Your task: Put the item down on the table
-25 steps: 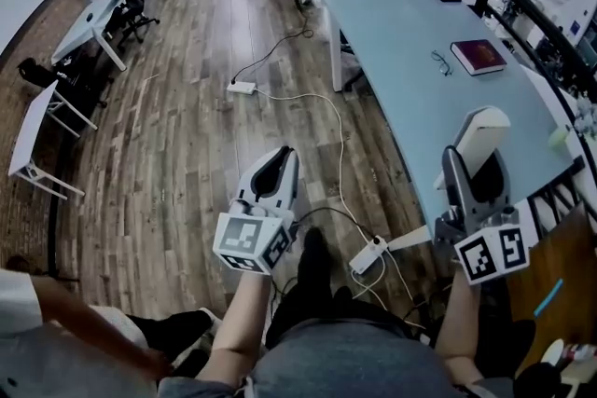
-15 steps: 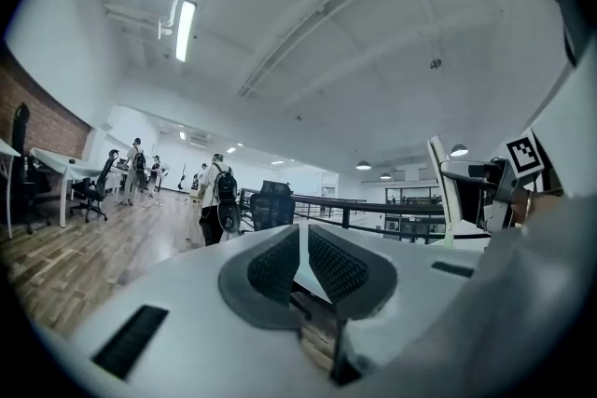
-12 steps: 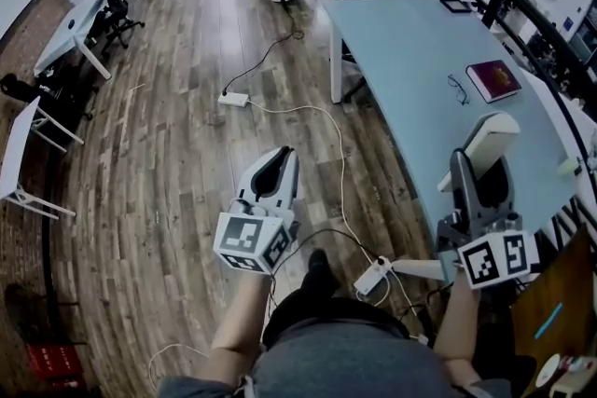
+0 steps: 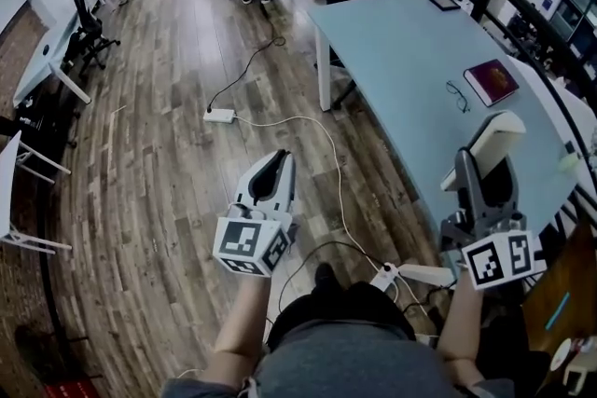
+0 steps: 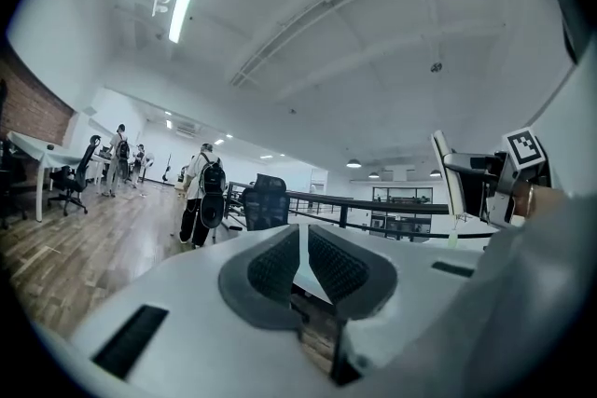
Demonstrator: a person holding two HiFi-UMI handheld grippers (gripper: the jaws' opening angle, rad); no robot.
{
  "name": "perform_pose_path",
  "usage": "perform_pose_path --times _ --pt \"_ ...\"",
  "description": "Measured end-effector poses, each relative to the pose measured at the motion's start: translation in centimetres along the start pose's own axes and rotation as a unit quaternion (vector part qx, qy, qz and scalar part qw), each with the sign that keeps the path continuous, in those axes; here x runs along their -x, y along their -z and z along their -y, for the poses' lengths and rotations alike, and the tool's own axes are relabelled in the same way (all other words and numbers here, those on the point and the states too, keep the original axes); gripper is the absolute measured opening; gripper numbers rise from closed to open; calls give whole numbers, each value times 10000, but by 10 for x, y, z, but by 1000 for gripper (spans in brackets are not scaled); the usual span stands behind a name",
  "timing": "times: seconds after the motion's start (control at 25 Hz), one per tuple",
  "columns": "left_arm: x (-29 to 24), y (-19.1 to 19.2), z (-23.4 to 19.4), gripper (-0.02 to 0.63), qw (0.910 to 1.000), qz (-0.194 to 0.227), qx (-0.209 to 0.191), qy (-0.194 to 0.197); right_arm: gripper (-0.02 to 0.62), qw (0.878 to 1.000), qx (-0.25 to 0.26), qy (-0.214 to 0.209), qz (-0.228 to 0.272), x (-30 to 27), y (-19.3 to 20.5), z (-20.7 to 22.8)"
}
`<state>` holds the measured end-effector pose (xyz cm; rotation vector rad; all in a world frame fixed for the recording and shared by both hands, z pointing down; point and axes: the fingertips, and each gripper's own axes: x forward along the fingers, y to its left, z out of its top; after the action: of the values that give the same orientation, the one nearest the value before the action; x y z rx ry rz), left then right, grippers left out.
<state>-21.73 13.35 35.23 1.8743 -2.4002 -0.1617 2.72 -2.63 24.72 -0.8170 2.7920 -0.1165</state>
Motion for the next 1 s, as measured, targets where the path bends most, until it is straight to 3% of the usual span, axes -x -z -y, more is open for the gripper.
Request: perform_pose_path --times 0.64,1.0 --pt "-90 10 12 32 9974 -143 36 707 318 9960 101 857 217 -15 -6 58" --pt "-159 10 42 32 9925 -220 -39 1201 318 9902 214 1349 273 -20 -15 106"
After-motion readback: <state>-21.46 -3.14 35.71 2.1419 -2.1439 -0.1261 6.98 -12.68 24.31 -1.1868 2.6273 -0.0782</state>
